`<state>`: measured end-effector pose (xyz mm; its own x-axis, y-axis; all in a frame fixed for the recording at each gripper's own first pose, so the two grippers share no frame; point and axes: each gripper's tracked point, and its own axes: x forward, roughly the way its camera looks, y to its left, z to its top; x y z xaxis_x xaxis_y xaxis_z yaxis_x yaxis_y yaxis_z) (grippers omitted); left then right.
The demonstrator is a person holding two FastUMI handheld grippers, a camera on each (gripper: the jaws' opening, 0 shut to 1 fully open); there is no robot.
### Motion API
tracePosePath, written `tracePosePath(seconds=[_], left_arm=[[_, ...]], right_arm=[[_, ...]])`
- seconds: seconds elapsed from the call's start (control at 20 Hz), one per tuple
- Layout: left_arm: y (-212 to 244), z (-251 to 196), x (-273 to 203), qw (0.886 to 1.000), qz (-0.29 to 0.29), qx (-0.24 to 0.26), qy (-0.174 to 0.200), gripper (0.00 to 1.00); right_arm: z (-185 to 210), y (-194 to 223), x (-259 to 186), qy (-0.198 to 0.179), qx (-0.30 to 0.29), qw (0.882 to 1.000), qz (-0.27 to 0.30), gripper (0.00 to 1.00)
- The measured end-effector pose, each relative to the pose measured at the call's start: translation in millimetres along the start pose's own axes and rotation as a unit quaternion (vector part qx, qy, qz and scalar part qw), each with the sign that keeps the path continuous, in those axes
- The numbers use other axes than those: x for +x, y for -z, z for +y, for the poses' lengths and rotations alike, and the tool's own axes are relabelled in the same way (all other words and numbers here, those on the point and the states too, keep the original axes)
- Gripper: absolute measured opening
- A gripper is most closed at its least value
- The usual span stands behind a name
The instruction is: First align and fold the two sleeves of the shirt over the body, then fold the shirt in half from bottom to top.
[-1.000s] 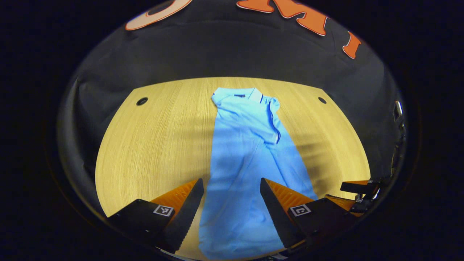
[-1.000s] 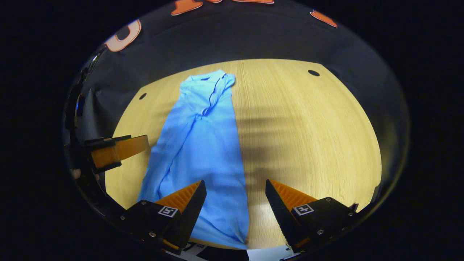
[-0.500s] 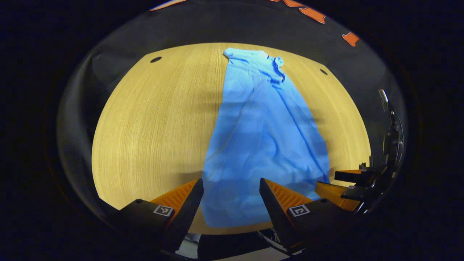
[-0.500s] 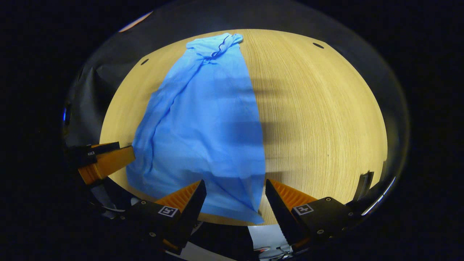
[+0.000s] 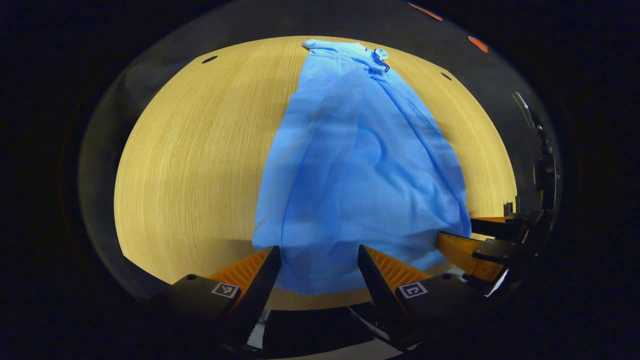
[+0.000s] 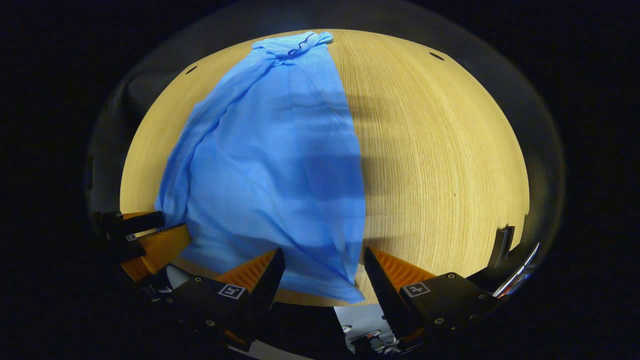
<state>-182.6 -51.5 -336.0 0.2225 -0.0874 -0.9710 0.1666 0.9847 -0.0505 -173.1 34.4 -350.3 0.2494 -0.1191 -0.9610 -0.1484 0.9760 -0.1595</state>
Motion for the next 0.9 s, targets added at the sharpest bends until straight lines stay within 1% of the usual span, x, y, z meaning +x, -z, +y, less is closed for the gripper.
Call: tracePosePath(seconds=[0.05,0.1,0.15,0.2,0.25,0.3,0.35,0.4,0.45,0.5,0.55,0.6,0.65,0.7,0.75,0.8,0.85,0.9], left_arm=[[2,0,1,1.0,-0.001,-0.001,-0.006,0.97],[3,0,2,1.0,-0.004,-0.001,-0.012,0.99],[1,1,3,1.0,-0.008,0.001,-0.018,0.99],[1,3,4,1.0,-0.011,0.005,-0.027,0.98],[1,7,6,0.999,-0.011,0.01,-0.041,0.98],[1,6,5,0.999,-0.014,0.014,-0.043,0.96],[1,5,5,0.999,-0.012,0.016,-0.042,0.93],[0,5,5,0.999,-0.014,0.016,-0.042,0.88],[-1,4,8,0.999,-0.013,0.016,-0.042,0.83],[-1,2,7,0.999,-0.014,0.018,-0.041,0.8],[-4,1,6,0.999,-0.02,0.02,-0.04,0.78],[-3,0,8,0.999,-0.017,0.024,-0.04,0.6],[-6,-2,7,0.999,-0.017,0.035,-0.036,0.43],[-5,-3,8,0.998,-0.016,0.048,-0.03,0.43],[-8,-3,11,0.998,-0.023,0.056,-0.026,0.43],[-8,-2,9,0.999,-0.021,0.038,-0.027,0.27],[-8,-4,8,0.999,-0.02,0.026,-0.023,0.11],[-10,-6,9,0.999,-0.019,0.02,-0.017,0.11]], right_arm=[[1,1,0,0.006,-0.004,1.0,0.0,0.97],[3,1,0,0.007,-0.004,1.0,-0.002,0.96],[4,2,1,0.008,-0.001,1.0,-0.002,0.96],[6,3,0,0.008,0.003,1.0,-0.003,0.89],[7,3,-1,0.008,0.003,1.0,-0.004,0.86],[9,5,-1,0.008,0.002,1.0,-0.003,0.8],[10,5,-1,0.007,0.0,1.0,-0.005,0.82],[10,6,-1,0.006,-0.002,1.0,-0.008,0.67],[10,6,-1,0.005,-0.002,1.0,-0.009,0.67],[10,7,-1,0.004,-0.004,1.0,-0.011,0.5],[9,6,-2,0.001,-0.002,1.0,-0.012,0.42],[10,6,-1,-0.002,0.001,1.0,-0.013,0.33],[11,5,-1,-0.006,0.007,1.0,-0.014,0.28],[12,6,-1,-0.011,0.012,1.0,-0.014,0.19],[13,6,-1,-0.017,0.016,1.0,-0.014,0.13],[16,6,-1,-0.025,0.019,0.999,-0.012,0.07],[16,5,-2,-0.027,0.02,0.999,-0.013,0.06],[17,6,-2,-0.031,0.019,0.999,-0.012,0.04]])
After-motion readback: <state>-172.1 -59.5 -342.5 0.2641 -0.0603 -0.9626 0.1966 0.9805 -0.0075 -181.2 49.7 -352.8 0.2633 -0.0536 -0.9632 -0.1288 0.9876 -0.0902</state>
